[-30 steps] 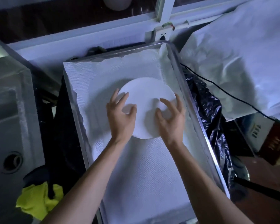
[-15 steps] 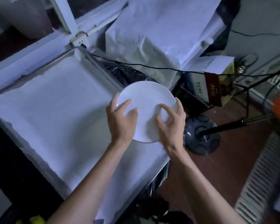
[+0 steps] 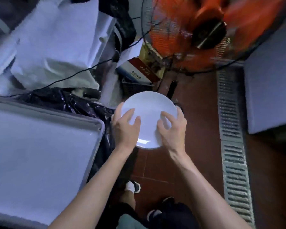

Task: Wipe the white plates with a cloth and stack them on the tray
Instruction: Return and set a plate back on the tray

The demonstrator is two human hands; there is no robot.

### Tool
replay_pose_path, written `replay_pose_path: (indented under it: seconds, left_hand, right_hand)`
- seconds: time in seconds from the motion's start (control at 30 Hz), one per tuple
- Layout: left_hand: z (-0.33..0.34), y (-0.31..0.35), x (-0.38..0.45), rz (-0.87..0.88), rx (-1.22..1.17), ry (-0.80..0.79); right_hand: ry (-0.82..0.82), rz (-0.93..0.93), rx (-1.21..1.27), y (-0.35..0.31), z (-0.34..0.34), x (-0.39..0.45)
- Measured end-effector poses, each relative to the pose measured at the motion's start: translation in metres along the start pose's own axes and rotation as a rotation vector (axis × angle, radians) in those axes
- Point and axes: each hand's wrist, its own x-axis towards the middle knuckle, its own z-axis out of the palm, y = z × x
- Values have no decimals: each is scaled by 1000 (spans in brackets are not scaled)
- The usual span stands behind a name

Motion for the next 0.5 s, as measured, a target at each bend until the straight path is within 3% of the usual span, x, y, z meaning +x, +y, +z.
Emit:
replay_pose_path:
  seconds: [0.17,0.3,0.5]
  left_hand:
    - [73,63,-65,122,-64,-163]
    - [119,119,-126,139,-170,-248]
    - [179,179,-202,328,-45,-438]
  right_hand:
    - [169,88,46,64,-99,-33]
    - [310,178,-65,103,-176,-67]
    - [480,313,-95,150,-272,-119]
